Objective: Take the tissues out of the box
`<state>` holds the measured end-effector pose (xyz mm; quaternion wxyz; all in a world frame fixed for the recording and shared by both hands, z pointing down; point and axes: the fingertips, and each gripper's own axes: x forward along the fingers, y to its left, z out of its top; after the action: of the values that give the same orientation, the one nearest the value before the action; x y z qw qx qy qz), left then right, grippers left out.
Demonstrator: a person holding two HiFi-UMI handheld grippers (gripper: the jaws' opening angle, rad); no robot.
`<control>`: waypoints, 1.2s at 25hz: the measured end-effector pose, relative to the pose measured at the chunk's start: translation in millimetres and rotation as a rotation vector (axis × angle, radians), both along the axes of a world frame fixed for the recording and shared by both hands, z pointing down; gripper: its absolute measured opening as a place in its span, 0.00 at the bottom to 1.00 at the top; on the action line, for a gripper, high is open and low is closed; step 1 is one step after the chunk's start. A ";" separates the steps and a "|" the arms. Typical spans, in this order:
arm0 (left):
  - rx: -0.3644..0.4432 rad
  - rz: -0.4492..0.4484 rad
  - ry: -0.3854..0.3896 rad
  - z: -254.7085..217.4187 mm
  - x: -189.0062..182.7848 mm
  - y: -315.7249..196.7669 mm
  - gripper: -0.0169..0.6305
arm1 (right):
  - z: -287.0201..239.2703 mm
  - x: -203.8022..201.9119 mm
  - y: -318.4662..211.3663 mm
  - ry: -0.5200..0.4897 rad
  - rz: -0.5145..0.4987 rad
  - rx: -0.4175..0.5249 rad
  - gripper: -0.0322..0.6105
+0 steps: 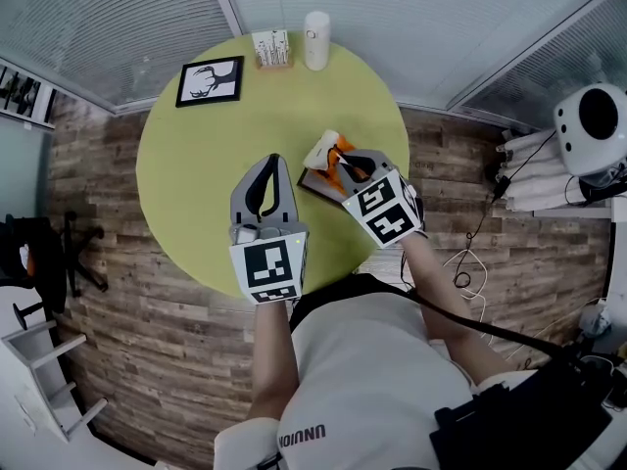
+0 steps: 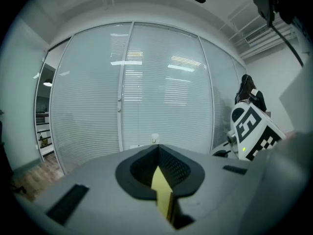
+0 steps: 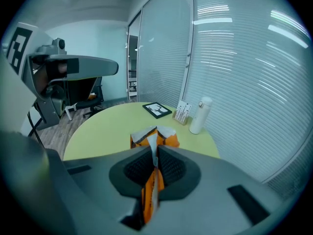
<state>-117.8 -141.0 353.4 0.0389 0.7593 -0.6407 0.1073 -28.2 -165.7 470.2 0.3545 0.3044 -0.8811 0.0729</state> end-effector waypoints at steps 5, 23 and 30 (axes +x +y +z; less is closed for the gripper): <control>0.009 -0.002 -0.008 -3.4 1.2 2.9 0.05 | -12.2 1.0 -2.3 -0.049 0.026 0.028 0.09; 0.057 -0.017 -0.036 -21.8 0.7 12.0 0.05 | -67.0 3.3 -6.5 -0.158 0.067 0.168 0.09; 0.077 -0.019 -0.043 -28.0 4.8 13.2 0.05 | -85.2 5.6 -8.8 -0.191 0.080 0.212 0.09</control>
<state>-113.0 -127.8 325.4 -0.0029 0.7516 -0.6523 0.0983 -22.7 -174.5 385.0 0.2317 0.3665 -0.9008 0.0222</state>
